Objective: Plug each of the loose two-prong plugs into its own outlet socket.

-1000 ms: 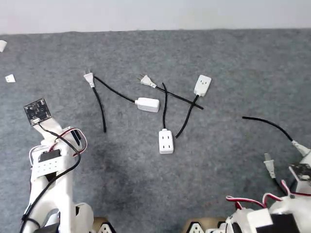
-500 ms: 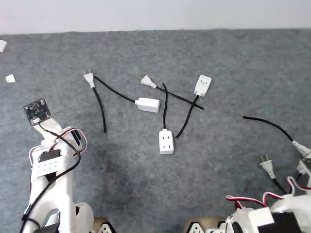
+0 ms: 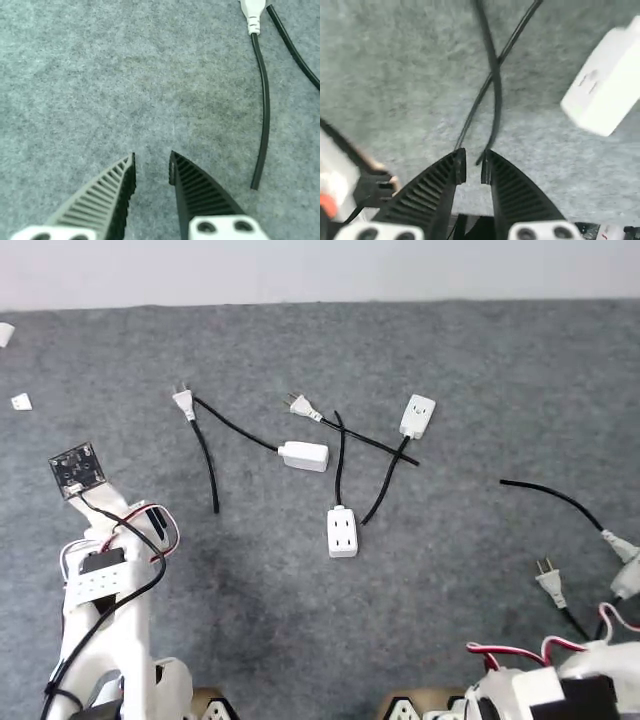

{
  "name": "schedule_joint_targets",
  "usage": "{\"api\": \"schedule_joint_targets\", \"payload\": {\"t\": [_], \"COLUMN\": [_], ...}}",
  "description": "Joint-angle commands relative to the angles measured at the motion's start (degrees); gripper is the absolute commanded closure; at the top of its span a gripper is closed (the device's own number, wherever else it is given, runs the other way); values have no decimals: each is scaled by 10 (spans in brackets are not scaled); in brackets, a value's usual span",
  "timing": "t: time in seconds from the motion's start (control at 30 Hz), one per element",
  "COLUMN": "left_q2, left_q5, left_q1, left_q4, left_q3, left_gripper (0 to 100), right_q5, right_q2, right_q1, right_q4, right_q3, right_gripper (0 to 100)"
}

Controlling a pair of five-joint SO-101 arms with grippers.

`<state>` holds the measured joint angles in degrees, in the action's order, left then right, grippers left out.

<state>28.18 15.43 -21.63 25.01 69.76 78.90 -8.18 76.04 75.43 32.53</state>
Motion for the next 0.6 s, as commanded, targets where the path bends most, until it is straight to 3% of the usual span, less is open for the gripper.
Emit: {"api": "schedule_joint_targets", "payload": {"t": [0.0, 0.57], "left_q2": [5, 5], "left_q5": [-5, -5], "left_q1": [-4, -4], "left_q4": [2, 2], "left_q3": [-27, -26], "left_gripper": [899, 899], "right_q5": [4, 3], "right_q2": [-7, -7], "right_q1": [5, 4], "right_q4": [-65, -225], "right_q3": [39, 154], "right_gripper": [913, 902]}}
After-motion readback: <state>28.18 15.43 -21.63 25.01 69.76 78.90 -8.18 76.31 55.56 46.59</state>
